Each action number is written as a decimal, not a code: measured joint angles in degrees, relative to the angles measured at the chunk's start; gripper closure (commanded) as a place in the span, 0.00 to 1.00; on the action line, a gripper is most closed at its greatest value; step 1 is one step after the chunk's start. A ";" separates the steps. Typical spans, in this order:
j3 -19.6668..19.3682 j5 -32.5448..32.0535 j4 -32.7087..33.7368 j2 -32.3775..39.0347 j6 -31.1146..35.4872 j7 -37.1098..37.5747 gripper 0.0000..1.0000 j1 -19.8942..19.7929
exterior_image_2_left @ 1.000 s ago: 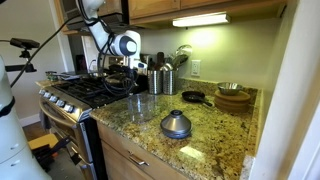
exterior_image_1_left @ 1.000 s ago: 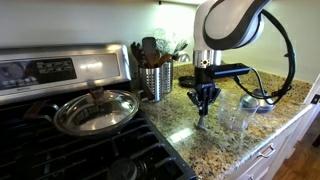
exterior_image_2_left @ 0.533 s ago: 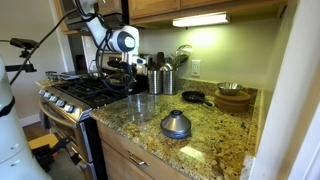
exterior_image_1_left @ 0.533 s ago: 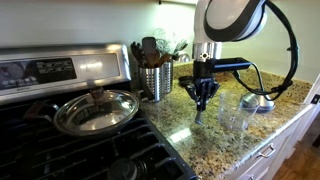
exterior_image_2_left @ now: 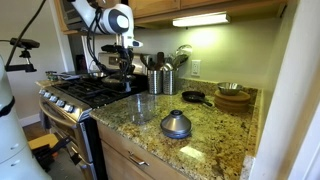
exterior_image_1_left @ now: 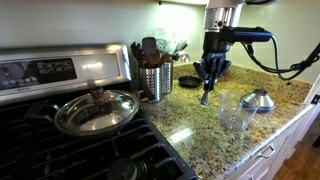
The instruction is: Put the blades in the bowl
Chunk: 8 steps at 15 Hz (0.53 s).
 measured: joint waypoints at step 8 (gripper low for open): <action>-0.72 -4.48 -3.08 -10.08 -7.23 4.74 0.92 -3.98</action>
